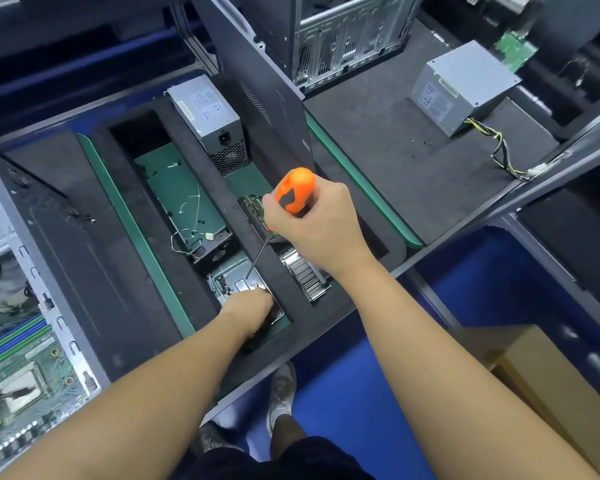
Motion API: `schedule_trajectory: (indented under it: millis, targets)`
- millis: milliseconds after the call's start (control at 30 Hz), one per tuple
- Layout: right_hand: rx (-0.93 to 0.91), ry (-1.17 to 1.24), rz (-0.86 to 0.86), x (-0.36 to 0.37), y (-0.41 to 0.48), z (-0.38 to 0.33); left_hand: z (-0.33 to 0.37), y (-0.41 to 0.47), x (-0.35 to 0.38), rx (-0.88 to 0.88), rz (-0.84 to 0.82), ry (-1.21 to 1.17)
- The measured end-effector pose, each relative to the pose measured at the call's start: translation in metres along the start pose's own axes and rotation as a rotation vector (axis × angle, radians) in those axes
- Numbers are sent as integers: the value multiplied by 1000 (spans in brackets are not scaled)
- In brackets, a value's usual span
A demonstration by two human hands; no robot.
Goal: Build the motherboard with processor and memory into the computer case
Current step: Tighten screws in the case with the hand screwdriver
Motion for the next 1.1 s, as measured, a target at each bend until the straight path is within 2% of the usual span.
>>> schedule_trajectory:
  millis: [133, 267, 333, 467, 567, 733, 867, 967, 1100]
  targets:
    - [-3, 0, 18, -5, 3, -12, -1, -8, -18, -35, 26, -253]
    - [-65, 4, 82, -15, 20, -51, -21, -31, -70, -163, 220, -674]
    - [-112, 1, 120, -18, 31, -77, -31, -44, -92, -236, 277, -812]
    - [-199, -65, 152, -25, 47, -126, -34, -64, -107, -291, 207, -933]
    - [-227, -85, 139, -25, 46, -145, -39, -71, -103, -302, 184, -1166]
    - [-225, -26, 190, -27, 34, -164, -43, -87, -114, -246, 251, -1487]
    - [-262, 63, 250, -31, 35, -207, -57, -118, -155, -96, 359, -1672]
    - [-341, 146, 284, -20, 36, -253, -91, -160, -186, 5, 473, -1769]
    - [-405, 250, 202, 30, 28, -310, -175, -235, -193, 16, 667, -1875]
Point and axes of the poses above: each hand's wrist, its own y-axis towards the middle knuckle, its own x-axis out of the palm, z = x × y, the point moved 9 cm from there along y, towards the middle knuckle, and after that the axes turned 15 degrees about -y, right-handed, at the moved point
